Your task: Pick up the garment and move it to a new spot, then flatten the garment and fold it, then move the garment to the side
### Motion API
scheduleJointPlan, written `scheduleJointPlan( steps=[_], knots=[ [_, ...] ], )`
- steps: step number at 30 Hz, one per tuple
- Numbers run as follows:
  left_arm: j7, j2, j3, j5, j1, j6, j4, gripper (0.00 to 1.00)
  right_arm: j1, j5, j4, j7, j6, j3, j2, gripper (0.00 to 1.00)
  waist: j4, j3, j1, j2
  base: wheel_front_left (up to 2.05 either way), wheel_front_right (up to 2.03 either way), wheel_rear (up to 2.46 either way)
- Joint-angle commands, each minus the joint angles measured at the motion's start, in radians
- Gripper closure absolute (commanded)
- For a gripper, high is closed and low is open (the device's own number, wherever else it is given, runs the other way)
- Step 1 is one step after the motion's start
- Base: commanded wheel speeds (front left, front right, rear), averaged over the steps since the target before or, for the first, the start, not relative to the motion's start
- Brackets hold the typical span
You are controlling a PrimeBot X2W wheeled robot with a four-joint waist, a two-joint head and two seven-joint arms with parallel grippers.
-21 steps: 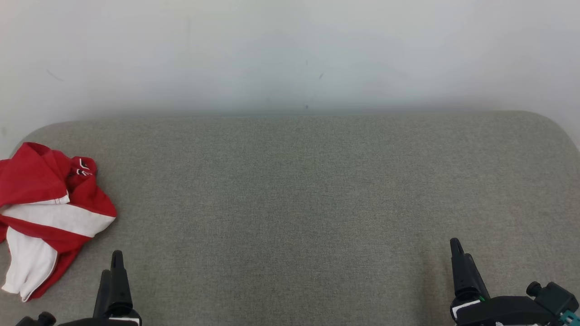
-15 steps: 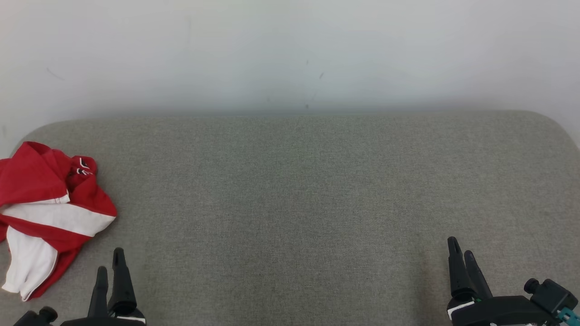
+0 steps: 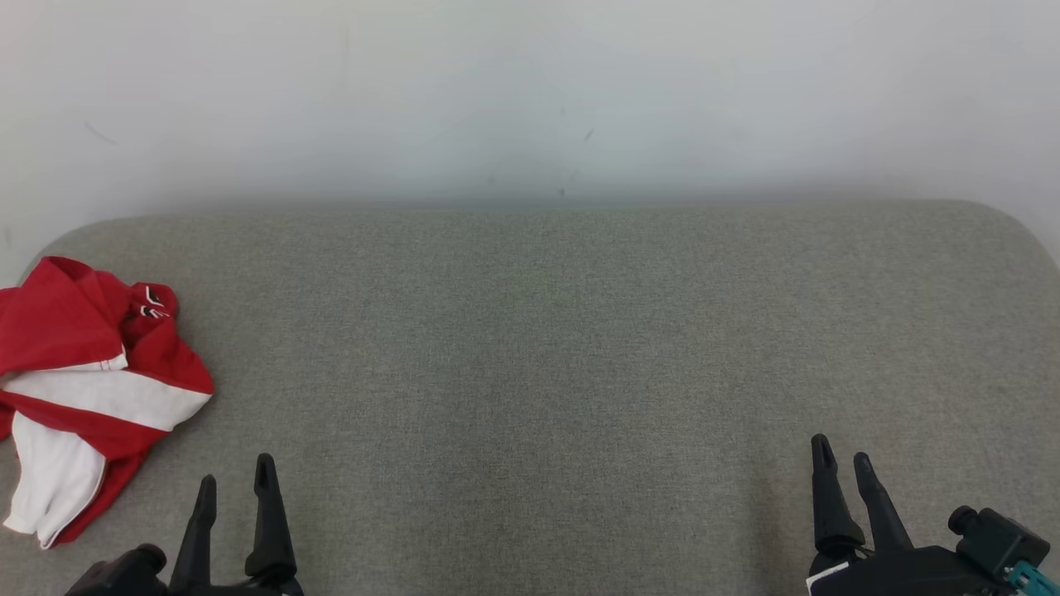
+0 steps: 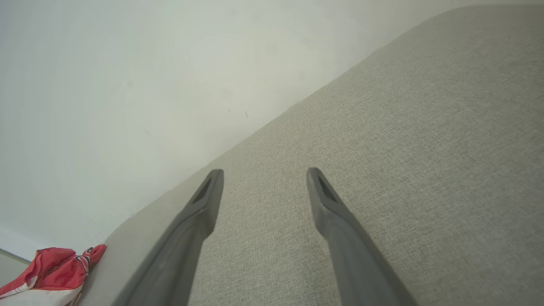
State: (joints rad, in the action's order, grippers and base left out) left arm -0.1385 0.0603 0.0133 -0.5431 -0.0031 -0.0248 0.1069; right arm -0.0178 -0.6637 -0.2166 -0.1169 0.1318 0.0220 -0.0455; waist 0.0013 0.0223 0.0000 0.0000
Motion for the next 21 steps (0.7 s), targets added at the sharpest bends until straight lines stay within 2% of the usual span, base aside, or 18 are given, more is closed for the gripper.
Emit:
scheduleJointPlan(
  steps=[1,12,21],
  knots=[
    [-0.011,0.013,-0.005,0.035,-0.002,0.011,-0.021,0.0,0.003,0.043,0.012,-0.013,-0.001,-0.003,-0.005,0.0,0.001,0.001,0.0,0.0,0.0,0.0,0.0],
    [-0.038,0.045,-0.039,0.144,0.021,0.078,-0.043,0.0,0.014,0.203,0.025,-0.044,-0.001,-0.016,-0.006,0.0,0.001,0.0,0.0,0.0,0.0,0.0,0.0],
    [-0.055,0.053,-0.054,0.218,0.043,0.11,-0.06,0.0,0.024,0.297,0.035,-0.064,-0.001,-0.011,-0.006,0.0,0.002,-0.002,0.0,0.0,0.0,0.0,0.0]
  ],
)
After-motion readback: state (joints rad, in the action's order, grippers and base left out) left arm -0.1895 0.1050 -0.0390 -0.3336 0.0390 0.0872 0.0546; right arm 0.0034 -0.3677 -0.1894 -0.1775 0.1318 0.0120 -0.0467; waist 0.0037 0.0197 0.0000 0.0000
